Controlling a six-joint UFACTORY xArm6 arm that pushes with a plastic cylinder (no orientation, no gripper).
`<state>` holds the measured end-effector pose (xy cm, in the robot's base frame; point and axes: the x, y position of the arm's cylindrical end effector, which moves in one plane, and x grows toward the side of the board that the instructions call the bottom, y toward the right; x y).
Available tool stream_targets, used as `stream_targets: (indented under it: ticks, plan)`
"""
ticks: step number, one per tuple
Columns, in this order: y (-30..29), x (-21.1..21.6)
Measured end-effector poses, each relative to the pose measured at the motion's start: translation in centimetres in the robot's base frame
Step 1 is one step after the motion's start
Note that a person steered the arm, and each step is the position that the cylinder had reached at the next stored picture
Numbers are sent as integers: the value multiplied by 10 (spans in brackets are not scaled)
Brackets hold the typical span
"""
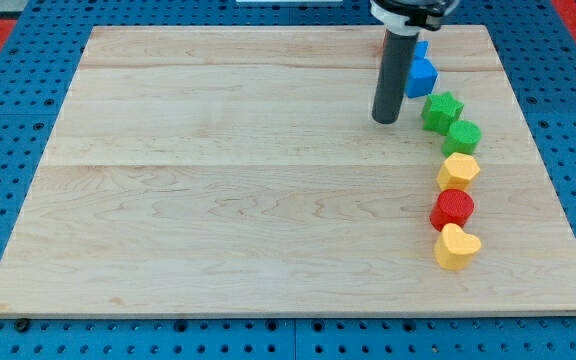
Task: Adjust the blue blocks and the red star to form a vertical line
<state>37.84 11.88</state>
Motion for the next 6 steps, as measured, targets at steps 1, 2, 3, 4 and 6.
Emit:
stream_targets:
  ticks: [1,2,3,4,6]
  plan:
    - [10,6]
    - [40,6]
    - [45,6]
    - [45,-2]
    - [29,-23]
